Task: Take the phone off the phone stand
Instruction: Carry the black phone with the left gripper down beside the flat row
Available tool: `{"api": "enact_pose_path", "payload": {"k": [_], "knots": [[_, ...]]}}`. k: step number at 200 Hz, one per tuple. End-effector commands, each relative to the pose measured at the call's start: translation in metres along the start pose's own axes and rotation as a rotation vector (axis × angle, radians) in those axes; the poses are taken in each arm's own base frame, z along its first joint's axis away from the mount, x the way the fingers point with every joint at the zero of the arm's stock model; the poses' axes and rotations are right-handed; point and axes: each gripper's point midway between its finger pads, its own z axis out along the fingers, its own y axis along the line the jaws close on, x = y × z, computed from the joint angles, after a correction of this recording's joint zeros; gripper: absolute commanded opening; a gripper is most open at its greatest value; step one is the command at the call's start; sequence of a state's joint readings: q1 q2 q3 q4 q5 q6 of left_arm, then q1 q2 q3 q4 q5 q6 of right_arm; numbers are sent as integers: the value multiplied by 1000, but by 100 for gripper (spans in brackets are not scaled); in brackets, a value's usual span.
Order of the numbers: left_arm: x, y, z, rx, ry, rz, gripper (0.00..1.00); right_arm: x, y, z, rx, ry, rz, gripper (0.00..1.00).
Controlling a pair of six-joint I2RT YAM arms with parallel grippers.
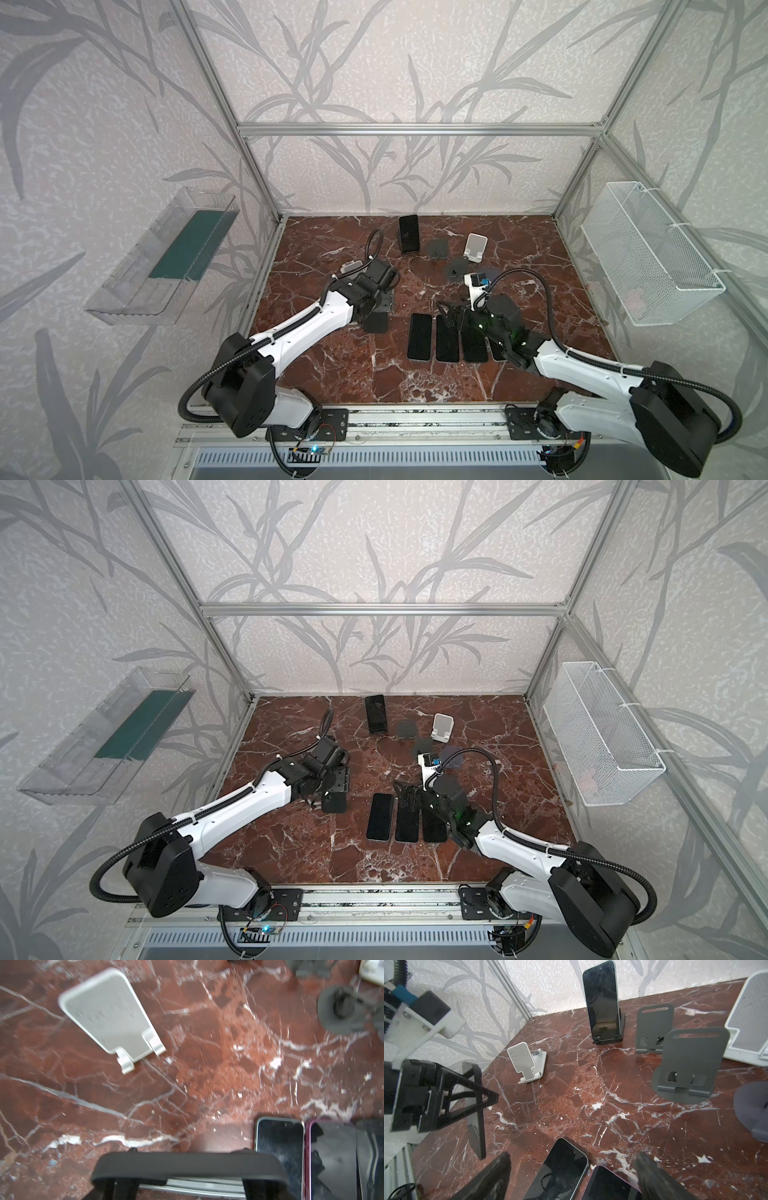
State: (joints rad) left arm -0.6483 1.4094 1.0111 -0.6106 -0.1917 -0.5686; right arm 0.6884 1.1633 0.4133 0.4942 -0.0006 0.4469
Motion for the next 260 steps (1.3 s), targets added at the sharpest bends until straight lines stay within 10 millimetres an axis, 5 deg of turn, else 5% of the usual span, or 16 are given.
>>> {"api": "enact_pose_path", "payload": {"k": [1, 120, 260], "knots": [[23, -6, 5, 15, 69, 7, 52, -2, -3, 0, 15, -22, -3, 93], [53, -46, 61, 76, 192, 54, 52, -1, -5, 1, 29, -5, -9, 93], [70, -37, 84, -7, 249, 68, 54, 5, -6, 7, 33, 26, -10, 93]]}}
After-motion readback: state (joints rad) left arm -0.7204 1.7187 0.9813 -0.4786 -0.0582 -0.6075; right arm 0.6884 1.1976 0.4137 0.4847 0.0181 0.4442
